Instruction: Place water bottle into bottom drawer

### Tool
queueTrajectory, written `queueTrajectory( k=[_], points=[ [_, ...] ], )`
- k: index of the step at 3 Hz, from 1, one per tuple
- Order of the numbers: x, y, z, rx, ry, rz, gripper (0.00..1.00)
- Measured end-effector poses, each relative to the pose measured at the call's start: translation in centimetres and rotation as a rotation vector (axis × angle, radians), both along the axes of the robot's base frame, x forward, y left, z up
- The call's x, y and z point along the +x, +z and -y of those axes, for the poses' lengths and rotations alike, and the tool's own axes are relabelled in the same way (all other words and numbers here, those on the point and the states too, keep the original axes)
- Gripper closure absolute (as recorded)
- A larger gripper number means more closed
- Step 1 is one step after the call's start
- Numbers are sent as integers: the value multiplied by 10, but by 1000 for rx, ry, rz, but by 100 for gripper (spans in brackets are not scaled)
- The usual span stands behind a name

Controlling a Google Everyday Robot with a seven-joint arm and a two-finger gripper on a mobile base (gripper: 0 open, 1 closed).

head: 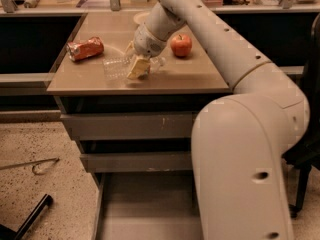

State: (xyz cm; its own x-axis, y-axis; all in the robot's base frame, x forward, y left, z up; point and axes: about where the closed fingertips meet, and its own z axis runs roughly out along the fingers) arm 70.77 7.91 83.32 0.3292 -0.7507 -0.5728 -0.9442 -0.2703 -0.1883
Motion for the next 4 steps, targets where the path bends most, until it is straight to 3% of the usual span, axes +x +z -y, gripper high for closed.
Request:
queueTrajectory(
  k=[1, 2, 3, 4],
  points=[
    [-44, 40, -6, 60, -52, 83, 100],
    [-44, 40, -6, 60, -52, 83, 100],
    [-61, 27, -2, 70, -65, 51, 100],
    [-101, 25, 6, 170, -124, 25, 100]
  ],
)
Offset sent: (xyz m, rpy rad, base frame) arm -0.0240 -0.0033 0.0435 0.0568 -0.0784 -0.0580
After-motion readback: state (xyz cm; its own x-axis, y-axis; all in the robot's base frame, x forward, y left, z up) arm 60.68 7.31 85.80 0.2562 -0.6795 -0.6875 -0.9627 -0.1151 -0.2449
